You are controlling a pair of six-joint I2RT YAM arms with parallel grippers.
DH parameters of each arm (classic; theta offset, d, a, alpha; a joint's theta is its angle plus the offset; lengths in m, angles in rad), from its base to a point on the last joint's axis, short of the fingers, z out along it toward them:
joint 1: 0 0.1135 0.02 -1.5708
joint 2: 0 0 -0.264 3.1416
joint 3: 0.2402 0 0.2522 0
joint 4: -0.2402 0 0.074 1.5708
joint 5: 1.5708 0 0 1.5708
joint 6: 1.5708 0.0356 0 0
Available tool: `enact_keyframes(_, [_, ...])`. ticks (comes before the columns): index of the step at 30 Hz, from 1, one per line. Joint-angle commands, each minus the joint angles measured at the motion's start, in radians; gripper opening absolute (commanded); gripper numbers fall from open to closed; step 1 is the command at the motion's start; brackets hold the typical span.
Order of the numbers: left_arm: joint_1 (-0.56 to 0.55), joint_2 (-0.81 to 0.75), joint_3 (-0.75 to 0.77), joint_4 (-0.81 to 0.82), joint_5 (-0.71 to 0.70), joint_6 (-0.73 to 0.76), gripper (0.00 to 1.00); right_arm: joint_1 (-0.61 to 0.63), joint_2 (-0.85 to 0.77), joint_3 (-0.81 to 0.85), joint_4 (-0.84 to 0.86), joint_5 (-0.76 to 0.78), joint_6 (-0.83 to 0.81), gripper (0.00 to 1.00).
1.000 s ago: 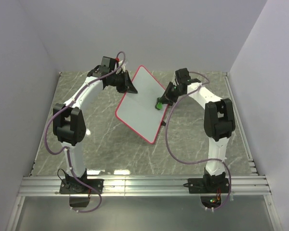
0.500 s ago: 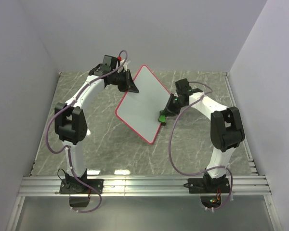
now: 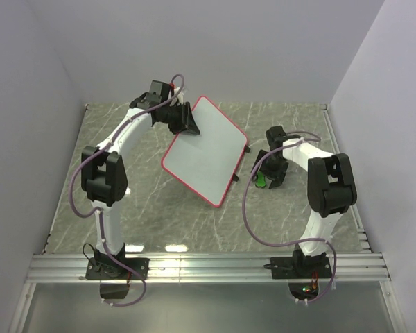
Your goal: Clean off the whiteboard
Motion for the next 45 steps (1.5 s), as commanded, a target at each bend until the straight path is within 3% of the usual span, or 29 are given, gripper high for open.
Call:
enact_keyframes(1, [0.007,0.017,0.021,-0.011,-0.044,0.022,0.47,0.0,-0.023,0.027,0.006,0.013,-0.012,0.8])
enact_keyframes(4, [0.014,0.012,0.032,-0.008,-0.048,0.017,0.6,-0.002,-0.032,0.064,-0.02,0.028,-0.03,0.81])
enact_keyframes(7, [0.023,0.003,0.035,-0.006,-0.05,0.016,0.65,-0.003,-0.046,0.097,-0.045,0.028,-0.036,0.81])
enact_keyframes(17, [0.089,-0.072,0.04,0.003,-0.059,-0.003,0.77,-0.005,-0.096,0.174,-0.075,0.014,-0.052,0.81])
enact_keyframes(22, [0.207,-0.195,-0.009,0.012,-0.077,-0.012,0.8,-0.005,-0.229,0.254,-0.062,0.017,-0.07,0.81])
enact_keyframes(27, [0.313,-0.363,-0.095,0.016,-0.232,0.014,0.77,-0.003,-0.311,0.402,-0.104,-0.018,-0.052,0.81])
enact_keyframes(31, [0.355,-0.523,-0.312,0.05,-0.447,-0.023,0.71,-0.002,-0.371,0.516,-0.074,-0.15,-0.023,0.82])
enact_keyframes(35, [0.358,-0.643,-0.535,0.108,-0.525,-0.04,0.74,-0.002,-0.478,0.553,0.027,-0.153,0.028,0.86])
enact_keyframes(39, [0.358,-0.716,-0.701,0.154,-0.614,-0.069,0.78,-0.002,-0.663,0.419,0.167,-0.077,0.088,0.99])
enact_keyframes(44, [0.358,-0.763,-0.758,0.165,-0.778,-0.07,0.76,-0.005,-0.797,0.263,0.239,-0.024,0.131,1.0])
enact_keyframes(45, [0.358,-0.785,-0.779,0.168,-0.872,-0.082,0.77,-0.003,-0.829,0.227,0.235,-0.024,0.134,1.0])
